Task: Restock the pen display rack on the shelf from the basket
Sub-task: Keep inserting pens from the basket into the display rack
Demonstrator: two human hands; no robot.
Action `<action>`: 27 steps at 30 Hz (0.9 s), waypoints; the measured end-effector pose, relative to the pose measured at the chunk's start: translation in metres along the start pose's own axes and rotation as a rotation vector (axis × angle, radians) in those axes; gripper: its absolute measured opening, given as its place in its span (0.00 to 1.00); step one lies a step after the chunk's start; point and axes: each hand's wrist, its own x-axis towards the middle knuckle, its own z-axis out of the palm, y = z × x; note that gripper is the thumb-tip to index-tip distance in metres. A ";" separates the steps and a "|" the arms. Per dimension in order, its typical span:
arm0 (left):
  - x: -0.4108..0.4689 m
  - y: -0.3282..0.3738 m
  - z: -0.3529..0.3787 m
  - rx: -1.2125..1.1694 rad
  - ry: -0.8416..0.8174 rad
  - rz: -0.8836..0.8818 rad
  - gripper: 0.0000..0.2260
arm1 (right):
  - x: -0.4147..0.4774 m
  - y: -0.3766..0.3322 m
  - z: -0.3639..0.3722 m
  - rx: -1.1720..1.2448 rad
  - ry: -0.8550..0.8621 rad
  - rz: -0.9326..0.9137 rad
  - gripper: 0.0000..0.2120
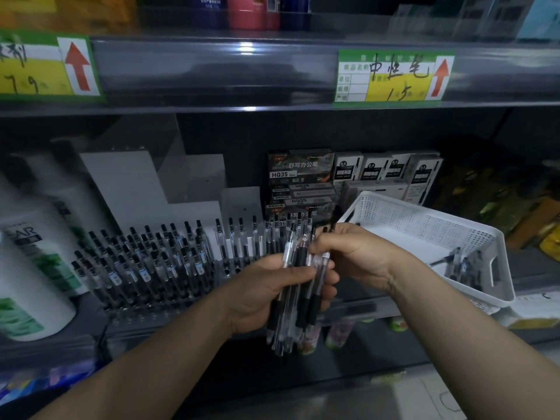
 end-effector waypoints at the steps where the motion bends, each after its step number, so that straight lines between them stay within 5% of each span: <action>1: -0.001 0.000 0.000 0.001 -0.003 -0.009 0.14 | 0.001 0.000 0.000 -0.008 0.021 -0.004 0.14; 5: -0.002 0.000 0.000 0.037 0.028 -0.027 0.11 | 0.002 0.002 0.001 -0.049 0.051 -0.003 0.17; 15: -0.003 -0.004 -0.002 0.064 0.004 -0.100 0.11 | 0.009 0.004 0.002 -0.133 0.201 -0.031 0.07; 27: 0.000 -0.015 -0.012 0.187 0.012 -0.162 0.12 | 0.012 -0.011 -0.015 0.191 0.641 -0.348 0.08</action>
